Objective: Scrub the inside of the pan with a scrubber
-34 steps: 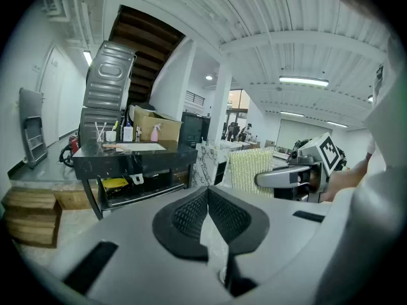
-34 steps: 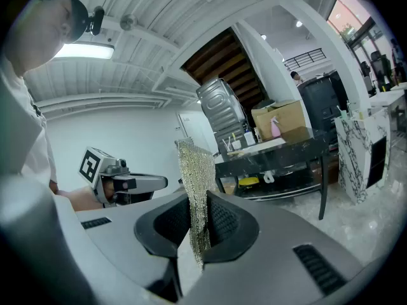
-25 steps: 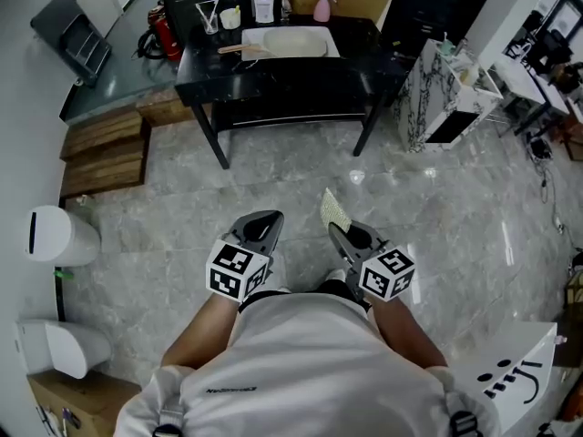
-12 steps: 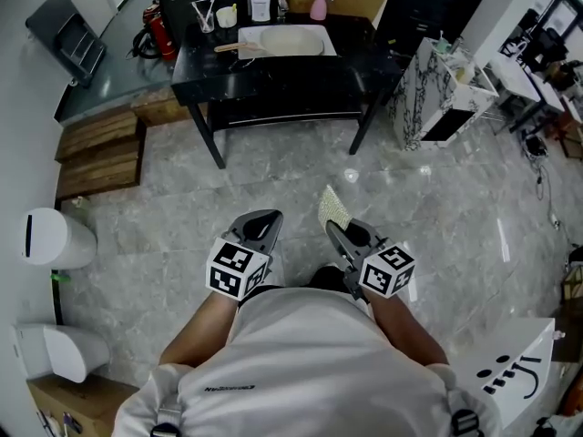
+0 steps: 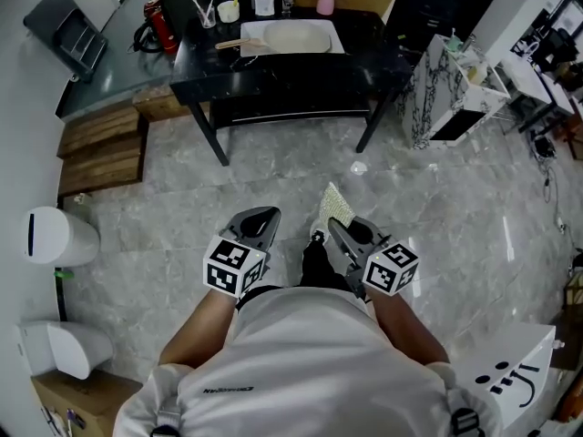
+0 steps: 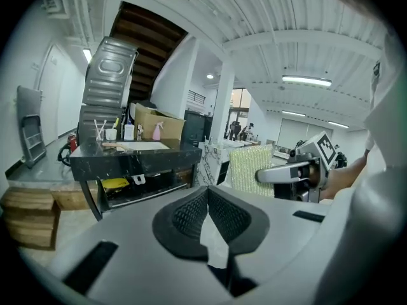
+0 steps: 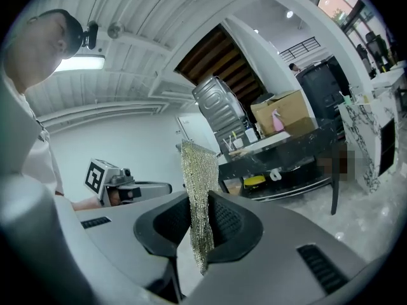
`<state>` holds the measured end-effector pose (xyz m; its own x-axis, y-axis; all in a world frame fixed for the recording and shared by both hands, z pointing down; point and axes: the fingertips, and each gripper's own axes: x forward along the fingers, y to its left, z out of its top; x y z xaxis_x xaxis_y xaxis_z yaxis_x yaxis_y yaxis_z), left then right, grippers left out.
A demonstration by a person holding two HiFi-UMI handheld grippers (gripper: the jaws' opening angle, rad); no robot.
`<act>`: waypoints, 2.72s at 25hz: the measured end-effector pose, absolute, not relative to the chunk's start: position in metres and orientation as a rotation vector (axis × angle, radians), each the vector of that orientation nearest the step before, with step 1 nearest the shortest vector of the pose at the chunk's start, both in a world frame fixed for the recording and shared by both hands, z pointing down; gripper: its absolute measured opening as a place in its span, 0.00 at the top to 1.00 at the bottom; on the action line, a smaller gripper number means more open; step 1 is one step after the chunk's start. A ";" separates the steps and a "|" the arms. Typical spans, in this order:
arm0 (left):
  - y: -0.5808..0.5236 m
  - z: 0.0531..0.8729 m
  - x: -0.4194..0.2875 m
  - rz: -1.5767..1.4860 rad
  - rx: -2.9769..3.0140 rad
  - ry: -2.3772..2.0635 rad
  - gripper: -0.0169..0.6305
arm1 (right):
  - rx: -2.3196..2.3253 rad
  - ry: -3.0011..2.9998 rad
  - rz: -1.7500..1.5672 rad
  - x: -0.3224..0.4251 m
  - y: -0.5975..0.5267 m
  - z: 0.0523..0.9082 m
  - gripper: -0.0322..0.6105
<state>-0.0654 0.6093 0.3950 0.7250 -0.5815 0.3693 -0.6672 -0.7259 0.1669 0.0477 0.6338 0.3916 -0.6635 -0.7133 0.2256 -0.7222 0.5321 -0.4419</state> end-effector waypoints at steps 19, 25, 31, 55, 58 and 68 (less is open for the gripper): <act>0.362 0.403 0.025 0.490 2.578 -1.051 0.95 | 1.208 -2.766 0.829 0.135 0.354 0.392 0.85; 0.303 0.404 0.062 0.516 2.579 -1.065 0.95 | 1.153 -2.802 0.832 0.160 0.291 0.391 0.85; 0.267 0.402 0.084 0.538 2.593 -1.066 0.95 | 1.139 -2.780 0.851 0.182 0.257 0.399 0.85; 0.072 0.426 0.035 0.656 2.592 -1.081 0.95 | 1.147 -2.686 0.854 0.150 0.086 0.417 0.85; 0.035 0.427 0.022 0.691 2.610 -1.089 0.95 | 1.166 -2.678 0.850 0.140 0.047 0.413 0.85; -0.075 0.444 -0.022 0.904 2.717 -1.039 0.95 | 1.224 -2.521 0.736 0.103 -0.060 0.435 0.85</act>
